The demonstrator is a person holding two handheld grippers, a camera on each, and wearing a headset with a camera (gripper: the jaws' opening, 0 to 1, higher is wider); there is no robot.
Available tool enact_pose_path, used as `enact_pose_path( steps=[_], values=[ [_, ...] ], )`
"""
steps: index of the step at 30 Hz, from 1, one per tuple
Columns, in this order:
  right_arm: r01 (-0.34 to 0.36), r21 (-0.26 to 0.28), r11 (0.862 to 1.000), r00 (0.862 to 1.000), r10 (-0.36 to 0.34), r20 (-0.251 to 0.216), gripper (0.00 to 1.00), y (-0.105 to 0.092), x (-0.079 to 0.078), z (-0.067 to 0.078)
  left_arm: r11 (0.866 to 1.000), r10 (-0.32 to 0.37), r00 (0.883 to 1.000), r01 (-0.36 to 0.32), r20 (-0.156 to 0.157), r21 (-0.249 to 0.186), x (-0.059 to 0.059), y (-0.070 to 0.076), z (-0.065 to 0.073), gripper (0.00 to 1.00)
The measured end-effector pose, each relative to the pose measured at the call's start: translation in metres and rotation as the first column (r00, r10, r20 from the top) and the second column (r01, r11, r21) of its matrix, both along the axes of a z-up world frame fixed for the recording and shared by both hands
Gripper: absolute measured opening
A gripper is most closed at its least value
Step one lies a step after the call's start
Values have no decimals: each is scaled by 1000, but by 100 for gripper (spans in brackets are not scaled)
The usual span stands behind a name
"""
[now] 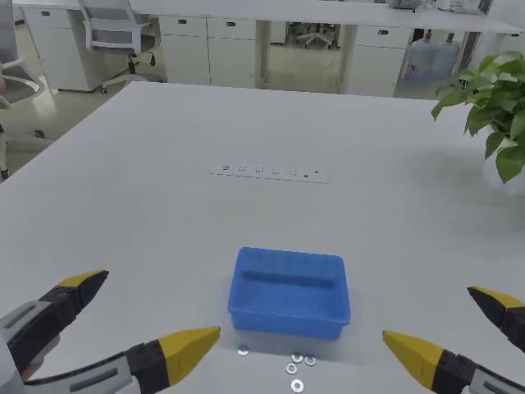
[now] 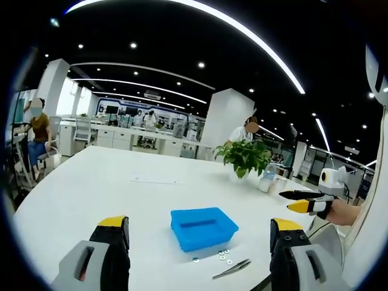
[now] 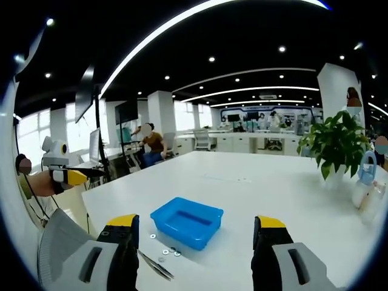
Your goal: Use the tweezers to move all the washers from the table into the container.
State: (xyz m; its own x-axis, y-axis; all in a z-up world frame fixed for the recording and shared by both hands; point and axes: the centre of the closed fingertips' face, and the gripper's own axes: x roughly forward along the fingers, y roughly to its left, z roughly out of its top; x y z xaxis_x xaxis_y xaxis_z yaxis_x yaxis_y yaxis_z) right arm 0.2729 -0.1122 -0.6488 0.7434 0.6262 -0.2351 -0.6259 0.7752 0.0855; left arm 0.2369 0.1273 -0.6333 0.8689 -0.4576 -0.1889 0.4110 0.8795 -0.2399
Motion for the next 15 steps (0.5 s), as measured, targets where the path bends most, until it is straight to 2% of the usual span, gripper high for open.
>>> enact_pose_path(
  steps=[8, 15],
  values=[
    [-1, -3, 1000, 1000, 1, -6, 76, 2, 2, -3, 1000, -1, 1000, 1, 4, 0, 0, -1, 3, 99],
    [-8, -1, 1000, 1000, 8, 11, 76, 6, 3, 4, 1000, 7, 1000, -7, 1, -1, -2, 3, 1, 99]
  ],
)
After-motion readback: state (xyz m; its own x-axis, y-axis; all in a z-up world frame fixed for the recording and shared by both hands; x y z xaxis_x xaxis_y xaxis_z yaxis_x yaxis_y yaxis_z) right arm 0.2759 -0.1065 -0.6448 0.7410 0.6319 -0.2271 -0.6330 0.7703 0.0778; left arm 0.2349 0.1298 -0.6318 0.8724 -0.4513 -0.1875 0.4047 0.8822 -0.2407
